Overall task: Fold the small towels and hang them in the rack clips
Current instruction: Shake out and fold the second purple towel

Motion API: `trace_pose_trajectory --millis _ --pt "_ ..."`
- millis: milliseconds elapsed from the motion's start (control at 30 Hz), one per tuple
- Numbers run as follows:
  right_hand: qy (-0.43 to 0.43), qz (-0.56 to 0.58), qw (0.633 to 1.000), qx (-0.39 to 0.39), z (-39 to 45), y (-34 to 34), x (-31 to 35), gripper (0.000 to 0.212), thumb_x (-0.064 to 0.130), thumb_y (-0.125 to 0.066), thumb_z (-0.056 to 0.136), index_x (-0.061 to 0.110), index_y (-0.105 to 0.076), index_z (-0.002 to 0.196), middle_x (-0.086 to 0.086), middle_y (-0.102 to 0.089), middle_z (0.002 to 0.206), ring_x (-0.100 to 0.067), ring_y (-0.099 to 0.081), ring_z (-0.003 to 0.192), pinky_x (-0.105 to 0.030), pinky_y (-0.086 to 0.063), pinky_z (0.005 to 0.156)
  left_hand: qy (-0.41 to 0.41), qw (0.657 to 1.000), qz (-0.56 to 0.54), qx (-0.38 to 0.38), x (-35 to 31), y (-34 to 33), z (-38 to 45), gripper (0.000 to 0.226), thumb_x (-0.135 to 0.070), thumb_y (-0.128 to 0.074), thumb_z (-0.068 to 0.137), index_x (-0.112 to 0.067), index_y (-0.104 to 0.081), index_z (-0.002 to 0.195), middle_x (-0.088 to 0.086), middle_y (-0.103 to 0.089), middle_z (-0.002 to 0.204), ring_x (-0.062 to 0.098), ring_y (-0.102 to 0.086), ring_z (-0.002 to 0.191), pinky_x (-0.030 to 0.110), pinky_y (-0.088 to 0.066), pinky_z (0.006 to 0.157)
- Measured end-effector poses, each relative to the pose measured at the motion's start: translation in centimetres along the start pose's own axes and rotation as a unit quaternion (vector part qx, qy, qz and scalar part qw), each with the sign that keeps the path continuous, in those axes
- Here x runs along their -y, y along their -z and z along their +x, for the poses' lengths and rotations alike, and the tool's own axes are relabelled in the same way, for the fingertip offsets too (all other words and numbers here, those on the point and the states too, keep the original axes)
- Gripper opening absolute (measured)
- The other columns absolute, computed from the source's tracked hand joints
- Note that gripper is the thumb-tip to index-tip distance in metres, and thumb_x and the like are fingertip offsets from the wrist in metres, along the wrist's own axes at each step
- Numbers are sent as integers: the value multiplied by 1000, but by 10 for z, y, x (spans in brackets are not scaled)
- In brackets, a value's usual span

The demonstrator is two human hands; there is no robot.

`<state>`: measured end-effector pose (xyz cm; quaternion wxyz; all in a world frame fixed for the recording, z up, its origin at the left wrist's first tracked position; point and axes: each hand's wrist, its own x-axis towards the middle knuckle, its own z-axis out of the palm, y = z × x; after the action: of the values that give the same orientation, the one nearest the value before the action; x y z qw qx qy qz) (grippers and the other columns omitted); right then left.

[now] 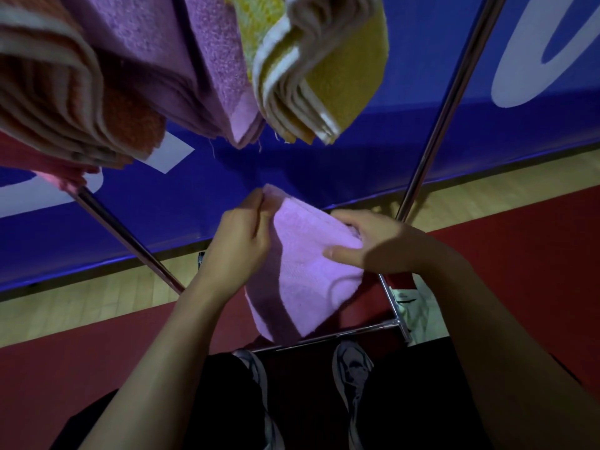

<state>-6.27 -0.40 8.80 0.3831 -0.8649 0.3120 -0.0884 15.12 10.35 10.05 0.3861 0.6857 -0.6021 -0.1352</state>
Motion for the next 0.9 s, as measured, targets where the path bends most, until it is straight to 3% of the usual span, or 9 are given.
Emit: trace_pose_trajectory --millis 100,233,333,433,533,600,700,800,900 --pt "14 24 999 -38 -2 6 -1 18 34 -70 93 17 -63 92 -7 -64 84 -25 -59 78 -42 -47 72 25 999 17 13 5 6 1 29 -29 -40 112 -8 -55 99 6 -60 72 28 -61 70 49 -44 65" --pt "12 31 996 -85 -9 12 -1 32 37 -71 93 13 -58 75 -4 -54 67 -13 -47 60 -31 -37 60 55 995 -8 82 8 19 0 18 -33 -44 111 -28 -60 105 -13 -67 89 -10 -63 83 12 -44 69" --pt "12 85 990 -111 -14 17 3 36 32 -72 94 10 -54 71 10 -44 56 -4 -40 53 -21 -32 54 81 993 -42 80 10 24 -2 27 -36 -42 111 -25 -64 122 -5 -73 109 3 -66 102 29 -54 91" --pt "19 152 980 -124 -16 20 4 26 25 -77 90 13 -60 75 15 -50 55 -3 -45 52 -16 -36 53 85 990 -77 81 10 26 -4 26 -33 -43 112 -30 -64 127 -9 -73 114 10 -68 109 45 -56 97" --pt "28 183 975 -123 -15 20 0 15 17 -79 88 11 -67 95 0 -69 76 -10 -65 68 -22 -51 64 72 990 -88 88 9 30 -5 24 -23 -46 111 -29 -63 126 -18 -73 115 3 -69 110 34 -57 94" --pt "36 207 969 -127 -14 19 -5 27 8 -77 88 8 -61 109 0 -72 88 -11 -71 80 -21 -56 71 57 992 -78 85 8 31 -5 23 -19 -47 110 -29 -64 123 -20 -73 115 0 -68 112 34 -56 98" --pt "56 189 971 -133 -14 16 -7 37 0 -72 90 9 -45 115 12 -57 69 -2 -49 57 -13 -42 56 55 994 -67 69 10 30 -4 22 -20 -48 110 -27 -64 122 -17 -74 115 0 -68 110 34 -56 96" --pt "64 101 987 -109 -16 13 -5 32 10 -73 90 23 -50 109 -3 -50 71 -30 -40 59 -32 -38 55 47 996 -51 51 11 26 -3 19 -20 -49 109 -22 -63 122 -16 -73 110 -6 -67 101 22 -51 85" --pt "57 16 993 -105 -15 8 -5 24 19 -76 87 30 -58 100 -2 -50 62 -22 -39 54 -34 -38 54 50 996 -58 45 9 25 -1 18 -18 -49 109 -20 -64 119 -18 -73 107 -10 -66 97 10 -47 79"
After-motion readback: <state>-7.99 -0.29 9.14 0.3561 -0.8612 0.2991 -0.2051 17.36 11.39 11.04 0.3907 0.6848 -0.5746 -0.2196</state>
